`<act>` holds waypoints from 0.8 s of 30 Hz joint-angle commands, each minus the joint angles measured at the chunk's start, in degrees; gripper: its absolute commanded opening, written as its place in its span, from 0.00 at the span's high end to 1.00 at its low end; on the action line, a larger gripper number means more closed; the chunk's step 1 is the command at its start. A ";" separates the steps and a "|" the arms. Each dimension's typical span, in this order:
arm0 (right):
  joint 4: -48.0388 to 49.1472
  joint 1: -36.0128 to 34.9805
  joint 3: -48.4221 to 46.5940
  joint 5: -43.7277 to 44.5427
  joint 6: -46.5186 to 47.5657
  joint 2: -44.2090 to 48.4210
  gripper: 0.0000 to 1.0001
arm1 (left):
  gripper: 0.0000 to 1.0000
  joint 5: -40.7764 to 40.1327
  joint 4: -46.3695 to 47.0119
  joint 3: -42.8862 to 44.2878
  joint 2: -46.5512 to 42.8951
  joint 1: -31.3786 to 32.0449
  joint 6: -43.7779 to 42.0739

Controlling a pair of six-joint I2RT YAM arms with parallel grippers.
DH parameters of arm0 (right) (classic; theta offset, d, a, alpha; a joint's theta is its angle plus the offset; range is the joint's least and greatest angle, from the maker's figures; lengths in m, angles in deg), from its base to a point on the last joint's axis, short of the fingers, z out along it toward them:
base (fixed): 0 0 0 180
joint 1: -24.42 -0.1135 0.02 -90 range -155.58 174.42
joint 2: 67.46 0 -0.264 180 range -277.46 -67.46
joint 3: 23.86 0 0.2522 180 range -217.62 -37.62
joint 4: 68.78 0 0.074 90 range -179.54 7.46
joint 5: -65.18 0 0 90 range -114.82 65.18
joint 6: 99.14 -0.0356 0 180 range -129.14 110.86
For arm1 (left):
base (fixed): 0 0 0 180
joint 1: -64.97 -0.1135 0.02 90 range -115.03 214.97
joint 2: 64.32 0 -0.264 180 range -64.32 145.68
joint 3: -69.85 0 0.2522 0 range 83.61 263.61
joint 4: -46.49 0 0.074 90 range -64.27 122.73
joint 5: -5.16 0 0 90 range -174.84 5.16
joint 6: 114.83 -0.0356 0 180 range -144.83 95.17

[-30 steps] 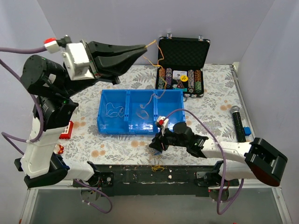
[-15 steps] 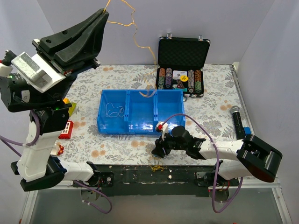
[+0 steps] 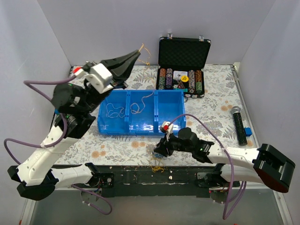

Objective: Untangle the cables

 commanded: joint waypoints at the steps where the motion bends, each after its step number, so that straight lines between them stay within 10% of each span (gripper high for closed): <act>1: -0.65 -0.35 1.96 1.27 -0.78 4.95 0.57 | 1.00 -5.91 0.26 -6.60 -1.99 0.24 -0.74; 16: -2.05 -0.35 4.87 4.52 -2.10 10.66 0.58 | 1.00 -9.70 5.88 -27.53 -2.87 -5.19 -5.32; 24: -2.32 -0.26 6.27 6.19 -2.72 12.69 0.59 | 1.00 -4.43 8.69 -22.71 2.40 -11.36 -0.12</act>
